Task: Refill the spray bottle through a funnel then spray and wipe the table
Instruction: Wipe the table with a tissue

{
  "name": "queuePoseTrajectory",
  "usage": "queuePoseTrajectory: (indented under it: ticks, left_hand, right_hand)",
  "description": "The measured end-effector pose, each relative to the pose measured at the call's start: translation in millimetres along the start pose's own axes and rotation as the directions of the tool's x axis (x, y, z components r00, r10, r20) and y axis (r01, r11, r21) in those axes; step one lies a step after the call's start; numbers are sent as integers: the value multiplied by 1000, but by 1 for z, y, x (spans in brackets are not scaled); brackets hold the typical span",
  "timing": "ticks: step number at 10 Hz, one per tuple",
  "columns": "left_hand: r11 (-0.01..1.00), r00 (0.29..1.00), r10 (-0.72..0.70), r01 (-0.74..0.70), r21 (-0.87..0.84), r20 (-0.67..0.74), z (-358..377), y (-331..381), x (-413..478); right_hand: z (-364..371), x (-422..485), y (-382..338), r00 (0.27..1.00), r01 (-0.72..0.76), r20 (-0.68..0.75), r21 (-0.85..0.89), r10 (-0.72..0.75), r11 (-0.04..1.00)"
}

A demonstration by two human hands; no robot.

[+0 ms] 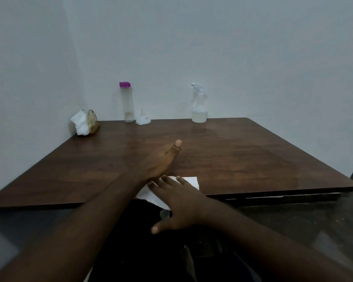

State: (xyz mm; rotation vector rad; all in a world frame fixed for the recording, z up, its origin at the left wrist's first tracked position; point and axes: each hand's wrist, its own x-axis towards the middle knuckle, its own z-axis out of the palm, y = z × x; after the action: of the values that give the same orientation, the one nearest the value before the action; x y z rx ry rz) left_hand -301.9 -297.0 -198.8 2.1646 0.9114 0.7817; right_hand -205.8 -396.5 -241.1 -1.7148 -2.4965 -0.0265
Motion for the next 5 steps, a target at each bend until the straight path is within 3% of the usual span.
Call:
queuePoseTrajectory:
  ticks: [1, 2, 3, 4, 5]
  left_hand:
    - [999, 997, -42, 44, -31, 58, -9, -3, -10]
    - [999, 991, -47, 50, -22, 127, -11, -2, -21]
    - [980, 987, -67, 92, -177, 146, -8, 7, -30]
    - [880, 973, 16, 95, -465, 228, -1, 21, -41]
    - [644, 949, 77, 187, -742, 306, 6, 39, -47]
  right_hand:
    - [6, -12, 2, 979, 133, -170, 93, -116, 987]
    - [1, -26, 10, 952, 176, -294, 280, -90, 944]
    - [-24, -40, 19, 941, 97, -323, 547, 102, 832]
    - [-52, -50, 28, 916, 42, -244, 847, 318, 529]
    - [-68, -60, 36, 882, 21, -96, 986, 461, 167]
